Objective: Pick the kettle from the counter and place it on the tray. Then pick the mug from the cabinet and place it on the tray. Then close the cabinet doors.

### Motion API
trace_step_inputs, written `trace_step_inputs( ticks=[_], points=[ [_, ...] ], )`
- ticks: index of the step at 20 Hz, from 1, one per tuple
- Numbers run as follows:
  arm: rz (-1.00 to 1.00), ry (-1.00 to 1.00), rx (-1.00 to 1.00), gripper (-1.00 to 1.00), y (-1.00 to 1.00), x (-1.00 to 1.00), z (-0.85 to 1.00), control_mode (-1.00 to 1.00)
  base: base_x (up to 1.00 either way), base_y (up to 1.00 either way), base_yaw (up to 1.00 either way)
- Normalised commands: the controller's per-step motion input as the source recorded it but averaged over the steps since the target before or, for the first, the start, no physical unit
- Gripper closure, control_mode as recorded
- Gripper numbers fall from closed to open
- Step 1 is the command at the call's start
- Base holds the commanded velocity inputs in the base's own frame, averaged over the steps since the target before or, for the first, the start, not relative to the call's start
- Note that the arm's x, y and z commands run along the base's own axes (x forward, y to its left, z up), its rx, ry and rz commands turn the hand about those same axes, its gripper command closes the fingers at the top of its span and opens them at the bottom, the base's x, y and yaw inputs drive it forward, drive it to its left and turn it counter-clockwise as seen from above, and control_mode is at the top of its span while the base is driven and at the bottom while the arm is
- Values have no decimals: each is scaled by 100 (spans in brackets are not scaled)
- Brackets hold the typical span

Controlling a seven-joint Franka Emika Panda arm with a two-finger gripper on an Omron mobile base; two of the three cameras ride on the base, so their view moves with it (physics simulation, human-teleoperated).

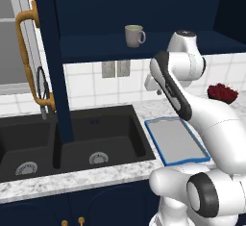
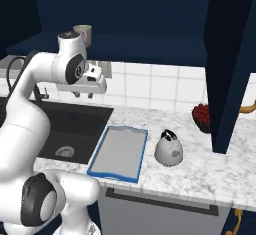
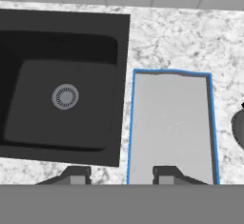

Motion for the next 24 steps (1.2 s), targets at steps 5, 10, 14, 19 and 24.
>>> trace_step_inputs(
  ticks=[5,10,14,19,24],
  points=[
    [-1,0,0,-100,-4,-21,-12,-100,0,0,0],
    [-5,-1,0,-100,-41,-55,-48,-100,0,0,0],
    [0,0,0,-100,-98,-13,-40,-100,0,0,0],
    [0,0,0,-100,-98,7,-10,-100,0,0,0],
    [0,0,-1,-100,-90,16,-5,-100,0,0,0]
  ],
)
